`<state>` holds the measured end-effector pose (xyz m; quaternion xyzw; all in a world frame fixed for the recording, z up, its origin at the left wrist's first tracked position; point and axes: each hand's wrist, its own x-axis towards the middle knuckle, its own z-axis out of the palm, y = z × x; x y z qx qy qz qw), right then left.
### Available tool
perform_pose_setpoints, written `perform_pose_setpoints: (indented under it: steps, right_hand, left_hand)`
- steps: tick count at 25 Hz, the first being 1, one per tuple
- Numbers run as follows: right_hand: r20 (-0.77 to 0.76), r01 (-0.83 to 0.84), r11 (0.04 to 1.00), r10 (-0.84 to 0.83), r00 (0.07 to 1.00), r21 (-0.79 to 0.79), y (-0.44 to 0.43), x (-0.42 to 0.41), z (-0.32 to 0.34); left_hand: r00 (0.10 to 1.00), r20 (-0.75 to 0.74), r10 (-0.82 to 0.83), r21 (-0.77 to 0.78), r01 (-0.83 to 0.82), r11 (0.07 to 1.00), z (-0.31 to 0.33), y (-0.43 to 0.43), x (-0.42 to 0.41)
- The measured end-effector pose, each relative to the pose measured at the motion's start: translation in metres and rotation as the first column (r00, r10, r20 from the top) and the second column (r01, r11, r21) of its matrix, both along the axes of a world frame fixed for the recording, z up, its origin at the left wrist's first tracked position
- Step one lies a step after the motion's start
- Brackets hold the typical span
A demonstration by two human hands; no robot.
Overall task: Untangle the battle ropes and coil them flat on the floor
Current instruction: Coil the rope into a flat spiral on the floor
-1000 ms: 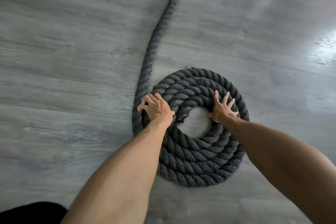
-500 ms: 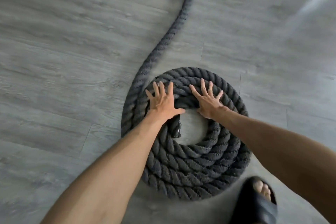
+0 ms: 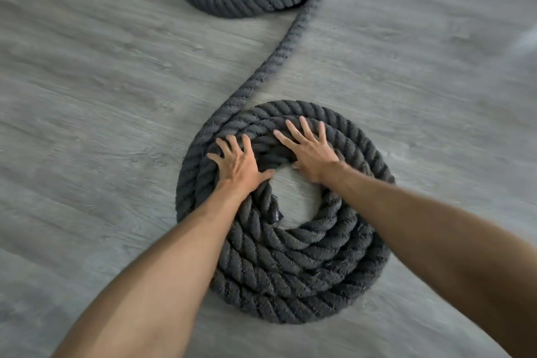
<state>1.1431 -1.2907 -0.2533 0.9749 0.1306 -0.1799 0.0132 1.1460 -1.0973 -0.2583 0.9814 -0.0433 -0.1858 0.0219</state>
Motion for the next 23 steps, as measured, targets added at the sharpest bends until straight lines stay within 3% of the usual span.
perform_pose_setpoints:
  steps: [2, 3, 5, 8, 10, 15, 18, 23]
  right_hand:
    - [0.068, 0.336, 0.939, -0.341, 0.938, 0.070, -0.009, -0.034, -0.004]
    - [0.016, 0.515, 0.852, -0.518, 0.855, 0.091, -0.013, -0.056, -0.004]
    - [-0.106, 0.693, 0.716, -0.686, 0.720, 0.077, -0.016, -0.095, -0.005]
    - [-0.196, 0.735, 0.671, -0.711, 0.675, 0.099, -0.016, -0.106, -0.002]
    - [-0.190, 0.732, 0.674, -0.709, 0.679, 0.097, -0.014, -0.102, -0.005]
    - [-0.120, 0.702, 0.711, -0.694, 0.710, 0.042, -0.022, -0.090, -0.011]
    - [-0.092, 0.622, 0.780, -0.615, 0.783, 0.072, -0.050, -0.043, -0.015]
    - [-0.045, 0.597, 0.800, -0.595, 0.802, 0.057, -0.082, 0.075, -0.019]
  left_hand:
    - [0.997, -0.061, 0.049, 0.031, -0.047, 0.998, 0.005, -0.008, 0.010]
    - [0.992, -0.107, 0.073, 0.051, -0.068, 0.996, 0.011, -0.015, 0.015]
    - [0.972, -0.209, 0.106, 0.116, -0.083, 0.990, 0.026, -0.027, 0.021]
    - [0.958, -0.284, 0.042, 0.187, 0.012, 0.982, 0.045, -0.043, 0.030]
    - [0.964, -0.237, -0.124, 0.189, 0.171, 0.967, 0.044, -0.052, 0.041]
    - [0.871, -0.132, -0.473, 0.009, 0.479, 0.878, 0.022, -0.075, 0.098]
    - [0.899, -0.098, -0.428, -0.037, 0.426, 0.904, 0.015, -0.072, 0.123]
    - [0.956, -0.027, -0.293, 0.127, 0.294, 0.947, 0.023, -0.091, 0.178]
